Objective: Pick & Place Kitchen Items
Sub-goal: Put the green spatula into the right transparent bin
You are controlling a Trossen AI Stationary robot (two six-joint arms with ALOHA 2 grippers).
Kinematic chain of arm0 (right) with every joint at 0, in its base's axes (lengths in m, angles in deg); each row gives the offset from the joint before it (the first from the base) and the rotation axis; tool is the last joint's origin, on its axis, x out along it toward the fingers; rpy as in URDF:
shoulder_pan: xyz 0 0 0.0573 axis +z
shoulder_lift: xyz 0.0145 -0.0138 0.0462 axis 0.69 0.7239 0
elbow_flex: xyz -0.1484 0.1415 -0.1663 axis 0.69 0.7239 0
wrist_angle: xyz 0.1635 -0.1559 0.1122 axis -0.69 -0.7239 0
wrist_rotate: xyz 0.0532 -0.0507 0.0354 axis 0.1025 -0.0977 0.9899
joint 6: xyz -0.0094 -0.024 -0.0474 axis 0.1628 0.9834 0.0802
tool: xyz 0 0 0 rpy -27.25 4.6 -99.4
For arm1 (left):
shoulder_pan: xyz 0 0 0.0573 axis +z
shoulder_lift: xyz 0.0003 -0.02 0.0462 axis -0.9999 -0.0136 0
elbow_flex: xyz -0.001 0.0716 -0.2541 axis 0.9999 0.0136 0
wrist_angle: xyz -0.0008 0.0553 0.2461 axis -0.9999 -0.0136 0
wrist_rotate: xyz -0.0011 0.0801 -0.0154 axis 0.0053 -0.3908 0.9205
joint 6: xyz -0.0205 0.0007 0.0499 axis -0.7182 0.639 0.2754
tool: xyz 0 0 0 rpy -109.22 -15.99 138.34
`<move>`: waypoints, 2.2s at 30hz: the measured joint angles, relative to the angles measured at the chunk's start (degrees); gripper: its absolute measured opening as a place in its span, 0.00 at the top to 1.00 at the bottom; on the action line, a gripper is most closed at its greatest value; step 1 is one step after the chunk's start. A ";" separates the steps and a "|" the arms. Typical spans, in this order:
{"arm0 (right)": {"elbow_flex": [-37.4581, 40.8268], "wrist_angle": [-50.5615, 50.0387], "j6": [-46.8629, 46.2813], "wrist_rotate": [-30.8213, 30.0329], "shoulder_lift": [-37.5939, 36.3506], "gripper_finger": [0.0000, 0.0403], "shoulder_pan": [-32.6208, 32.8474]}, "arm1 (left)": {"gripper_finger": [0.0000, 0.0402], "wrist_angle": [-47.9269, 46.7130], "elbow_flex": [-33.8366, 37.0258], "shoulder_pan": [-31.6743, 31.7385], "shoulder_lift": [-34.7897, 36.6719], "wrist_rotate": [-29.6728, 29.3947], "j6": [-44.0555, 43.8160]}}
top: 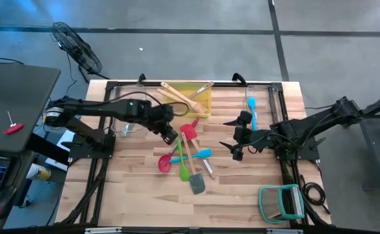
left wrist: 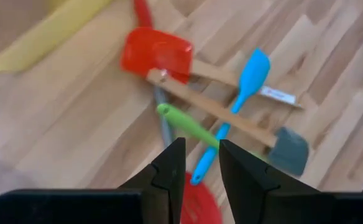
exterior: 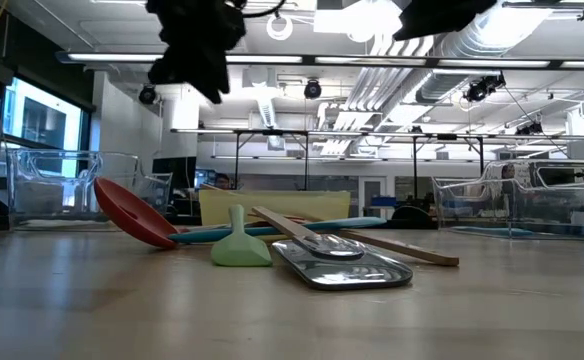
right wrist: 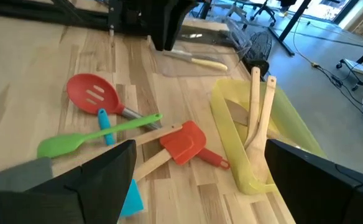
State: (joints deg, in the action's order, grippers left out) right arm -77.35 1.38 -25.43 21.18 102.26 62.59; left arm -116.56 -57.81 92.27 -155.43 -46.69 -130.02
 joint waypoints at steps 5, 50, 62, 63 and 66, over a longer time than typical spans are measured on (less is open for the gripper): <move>2.42 0.49 0.42 -0.19 0.00 0.14 0.00 | 0.76 2.52 -0.07 -1.87 -3.35 2.55 0.21; 4.11 8.12 0.69 2.52 0.00 0.14 0.00 | 0.62 5.43 -0.02 -6.08 -12.74 7.12 10.58; 4.11 7.58 3.76 2.99 0.00 0.14 0.00 | 0.32 4.35 0.00 -6.08 -12.74 7.06 -9.67; 4.11 7.58 4.33 2.97 0.00 0.14 0.00 | 0.32 3.93 0.00 -6.11 -12.74 6.78 -13.30; 4.11 7.32 6.03 2.99 0.00 0.14 0.00 | 0.32 3.82 0.00 -6.83 -13.39 3.88 -19.14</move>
State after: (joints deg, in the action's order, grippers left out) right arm -73.24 8.70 -19.40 24.17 102.26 62.59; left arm -112.74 -57.81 85.44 -168.82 -42.81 -149.16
